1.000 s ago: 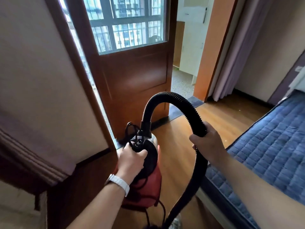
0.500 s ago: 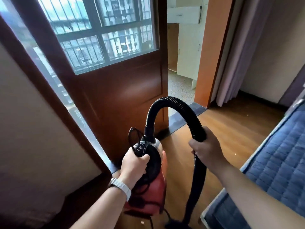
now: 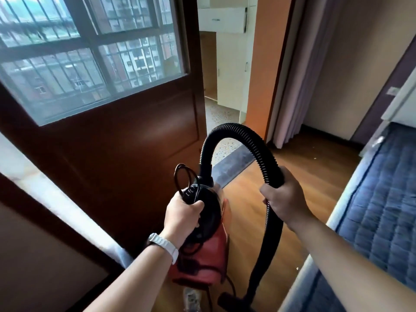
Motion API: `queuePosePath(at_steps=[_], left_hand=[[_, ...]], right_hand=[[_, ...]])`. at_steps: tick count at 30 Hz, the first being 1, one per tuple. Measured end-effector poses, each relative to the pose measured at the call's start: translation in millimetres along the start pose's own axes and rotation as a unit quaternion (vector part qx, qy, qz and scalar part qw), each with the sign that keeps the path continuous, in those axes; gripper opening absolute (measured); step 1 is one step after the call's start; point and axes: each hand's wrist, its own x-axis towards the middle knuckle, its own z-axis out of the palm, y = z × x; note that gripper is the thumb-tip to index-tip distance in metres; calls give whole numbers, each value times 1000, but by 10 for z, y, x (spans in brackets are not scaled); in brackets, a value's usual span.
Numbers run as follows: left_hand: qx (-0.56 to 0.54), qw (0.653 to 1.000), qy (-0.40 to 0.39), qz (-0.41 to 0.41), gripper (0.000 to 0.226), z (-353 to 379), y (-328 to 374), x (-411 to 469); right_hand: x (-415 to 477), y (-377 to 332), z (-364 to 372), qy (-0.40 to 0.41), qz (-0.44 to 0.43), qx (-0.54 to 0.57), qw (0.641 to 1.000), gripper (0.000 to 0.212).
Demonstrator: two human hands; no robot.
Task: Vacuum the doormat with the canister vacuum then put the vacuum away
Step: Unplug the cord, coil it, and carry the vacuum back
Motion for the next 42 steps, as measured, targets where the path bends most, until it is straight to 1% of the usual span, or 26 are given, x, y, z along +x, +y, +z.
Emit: queuePosePath(at_steps=[5,10,16,19,23,27,33,37,40,42], left_hand=[[11,998,-61,3,25,252,104,939],[4,995,-100,-3,27,349,367,1871],[54,988,-138,44,39,513,687,2854],[68,986,-142,56,36,613,833,3174],[74,983,-161,58,25,851,1095,3500],[59,979,-188,47,17,1172,1247,3764],[90,973,-208,48,8,1871,1589,4218],[126,966,-215,65,9,2425,1969,4517],[120,967,-209,79,12,2868,2280,4710],[125,965,-204,104,13,3124,2459,4829]], right_hand=[[721,139,255,49,39,-21,998,19],[1440,60,524,64,59,-64,994,19],[2099,-23,757,130,73,-85,985,18],[2320,-6,762,135,87,-79,984,21],[2690,55,748,145,89,-80,982,20],[3106,180,650,160,98,-75,979,17],[3904,494,362,162,111,-64,979,18],[4462,671,-6,176,123,-40,976,16],[4880,772,-334,190,128,-30,973,16],[5134,816,-520,195,129,-25,972,16]])
